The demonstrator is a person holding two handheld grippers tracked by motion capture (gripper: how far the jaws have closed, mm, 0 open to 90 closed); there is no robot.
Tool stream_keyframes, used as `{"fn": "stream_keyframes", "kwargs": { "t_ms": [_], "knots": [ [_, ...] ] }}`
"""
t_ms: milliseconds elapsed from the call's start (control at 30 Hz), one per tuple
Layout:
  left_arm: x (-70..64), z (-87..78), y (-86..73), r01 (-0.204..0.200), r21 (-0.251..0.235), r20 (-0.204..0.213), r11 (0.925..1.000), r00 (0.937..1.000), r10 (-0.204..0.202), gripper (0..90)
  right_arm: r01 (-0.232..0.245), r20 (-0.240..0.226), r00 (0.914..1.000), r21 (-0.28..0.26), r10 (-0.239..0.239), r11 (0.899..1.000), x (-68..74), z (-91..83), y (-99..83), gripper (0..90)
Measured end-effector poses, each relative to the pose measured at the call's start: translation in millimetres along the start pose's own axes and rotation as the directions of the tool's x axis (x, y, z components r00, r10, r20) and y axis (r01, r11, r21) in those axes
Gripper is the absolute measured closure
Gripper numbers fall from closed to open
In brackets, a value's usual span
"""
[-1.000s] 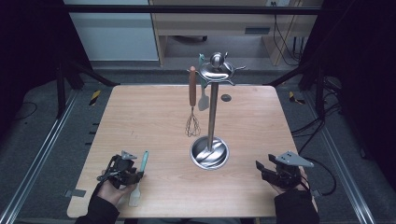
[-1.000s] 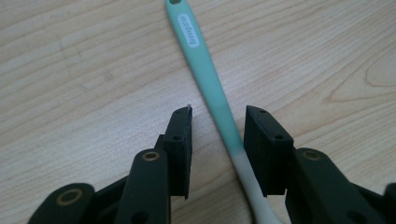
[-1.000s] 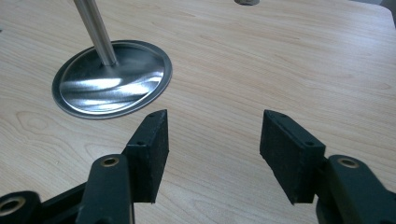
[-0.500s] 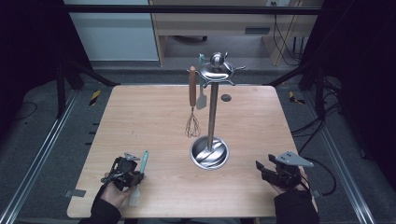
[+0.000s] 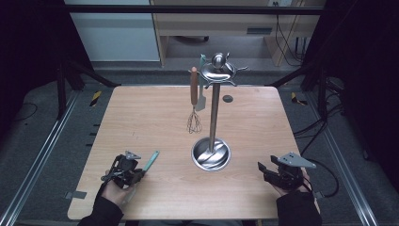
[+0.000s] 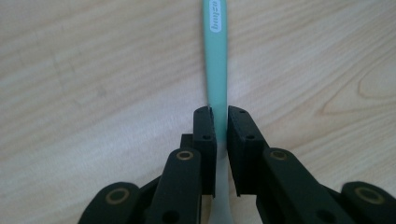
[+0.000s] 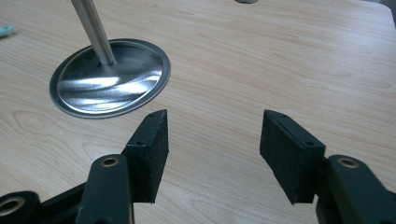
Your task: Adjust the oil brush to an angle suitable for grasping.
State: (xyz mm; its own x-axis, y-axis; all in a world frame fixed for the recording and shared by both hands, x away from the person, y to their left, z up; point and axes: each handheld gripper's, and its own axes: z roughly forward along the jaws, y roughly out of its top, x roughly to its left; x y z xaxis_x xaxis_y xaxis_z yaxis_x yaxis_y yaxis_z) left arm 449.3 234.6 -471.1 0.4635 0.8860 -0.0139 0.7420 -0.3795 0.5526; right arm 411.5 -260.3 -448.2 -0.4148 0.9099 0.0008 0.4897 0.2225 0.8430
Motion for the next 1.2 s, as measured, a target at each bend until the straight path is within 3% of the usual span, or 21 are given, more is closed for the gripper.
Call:
{"fn": "stream_keyframes", "kwargs": {
  "t_ms": [167, 300, 567, 733, 1067, 1200],
  "knots": [
    [1.0, 7.8, 7.4, -0.016, -0.009, 0.031, 0.9998, 0.9994, 0.017, 81.4, 0.002, -0.001, 1.0000, 0.004, -0.002, 1.000, -0.1, 0.6, 0.0, 42.1],
    [-1.1, 12.7, 8.3, -0.042, 0.001, 0.024, 0.9991, 0.9988, 0.042, 80.9, 0.008, 0.003, 1.0000, 0.004, -0.008, 1.000, -0.7, 1.5, -0.3, 42.1],
    [-0.9, 6.3, 5.8, -0.026, -0.018, 0.027, 0.9995, 0.9993, 0.026, 70.0, 0.004, 0.002, 1.0000, 0.004, -0.004, 1.000, -0.6, 0.9, -0.2, 42.0],
    [-2.5, 0.0, 0.3, -0.039, 0.001, 0.022, 0.9992, 0.9990, 0.039, 70.9, 0.004, 0.002, 1.0000, 0.002, -0.004, 1.000, -0.7, 0.6, -0.3, 42.0],
    [-5.1, 8.0, 1.0, -0.049, 0.050, 0.011, 0.9976, 0.9988, 0.048, 75.7, 0.006, 0.001, 1.0000, 0.005, -0.006, 1.000, -0.6, 0.7, -0.2, 42.0],
    [-7.1, 8.8, 1.2, -0.054, 0.044, 0.002, 0.9976, 0.9985, 0.054, 77.0, 0.006, 0.002, 1.0000, 0.005, -0.006, 1.000, -0.7, 0.8, -0.2, 42.0]
  ]
}}
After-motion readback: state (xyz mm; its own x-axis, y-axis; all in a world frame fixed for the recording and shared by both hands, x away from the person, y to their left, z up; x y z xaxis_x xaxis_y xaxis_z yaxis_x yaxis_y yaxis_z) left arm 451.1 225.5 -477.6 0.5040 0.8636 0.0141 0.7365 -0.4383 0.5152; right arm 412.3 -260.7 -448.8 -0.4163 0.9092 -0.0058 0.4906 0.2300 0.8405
